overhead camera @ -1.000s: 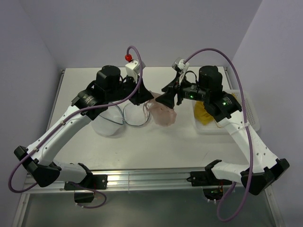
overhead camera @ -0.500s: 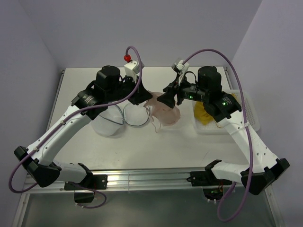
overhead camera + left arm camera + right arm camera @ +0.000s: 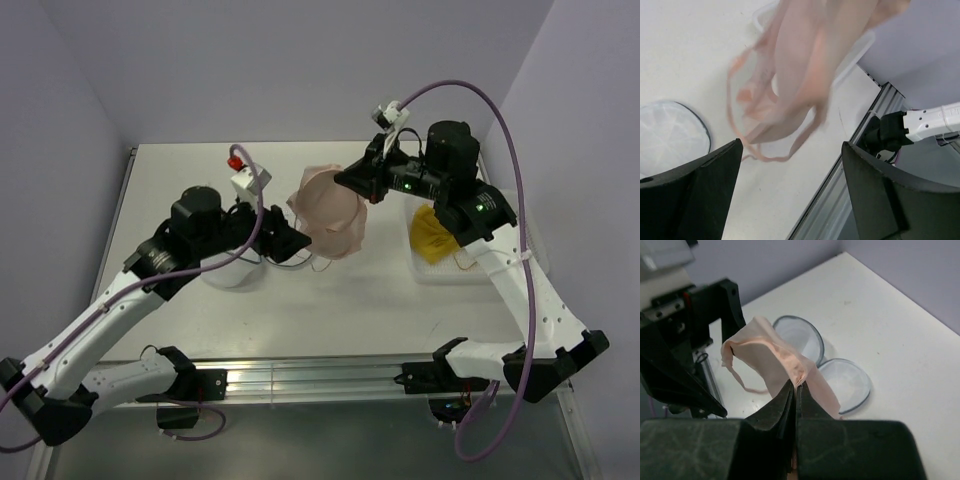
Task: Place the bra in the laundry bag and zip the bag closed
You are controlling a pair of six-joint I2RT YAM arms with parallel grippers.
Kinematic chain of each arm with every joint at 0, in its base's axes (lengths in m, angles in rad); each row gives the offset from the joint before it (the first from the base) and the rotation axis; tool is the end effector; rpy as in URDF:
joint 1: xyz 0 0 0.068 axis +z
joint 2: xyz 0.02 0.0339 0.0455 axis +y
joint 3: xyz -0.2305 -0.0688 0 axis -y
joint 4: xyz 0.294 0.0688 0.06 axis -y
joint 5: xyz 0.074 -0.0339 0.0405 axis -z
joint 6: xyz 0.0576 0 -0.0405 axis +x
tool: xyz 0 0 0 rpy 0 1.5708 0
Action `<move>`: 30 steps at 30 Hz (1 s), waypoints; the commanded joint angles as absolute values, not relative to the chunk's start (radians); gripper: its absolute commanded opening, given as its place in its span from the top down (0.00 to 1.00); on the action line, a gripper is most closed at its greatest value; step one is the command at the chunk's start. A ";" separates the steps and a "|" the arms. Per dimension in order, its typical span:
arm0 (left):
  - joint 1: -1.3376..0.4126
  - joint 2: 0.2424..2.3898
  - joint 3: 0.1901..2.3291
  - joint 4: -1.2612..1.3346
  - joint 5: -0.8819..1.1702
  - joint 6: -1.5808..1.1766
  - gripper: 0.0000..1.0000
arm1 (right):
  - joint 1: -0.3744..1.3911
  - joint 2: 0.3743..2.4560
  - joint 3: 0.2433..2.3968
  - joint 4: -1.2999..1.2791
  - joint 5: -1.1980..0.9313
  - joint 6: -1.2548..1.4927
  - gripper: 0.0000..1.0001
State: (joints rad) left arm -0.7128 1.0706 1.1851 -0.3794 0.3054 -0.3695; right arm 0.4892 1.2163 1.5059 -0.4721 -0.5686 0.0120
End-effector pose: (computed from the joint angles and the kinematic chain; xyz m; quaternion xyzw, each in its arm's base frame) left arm 0.2301 -0.2218 0.3752 0.2251 0.7577 -0.4129 0.4524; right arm 0.2724 0.1802 0.4489 -0.3487 0.6744 0.3611 0.5414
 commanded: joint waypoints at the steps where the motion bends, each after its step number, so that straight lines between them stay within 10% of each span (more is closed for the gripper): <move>1: -0.701 0.957 1.053 -0.240 0.298 -0.402 0.11 | 0.445 1.236 1.611 -0.407 -0.695 0.072 1.00; 20: -0.698 0.986 0.963 0.040 0.409 -0.431 0.01 | 0.433 1.226 1.643 -0.354 -0.874 0.153 1.00; 26: -0.698 1.037 0.962 0.095 0.455 -0.468 0.26 | 0.433 1.220 1.629 -0.331 -0.876 0.158 1.00; 30: -0.698 1.029 0.943 0.118 0.446 -0.482 0.73 | 0.433 1.209 1.617 -0.331 -0.850 0.147 1.00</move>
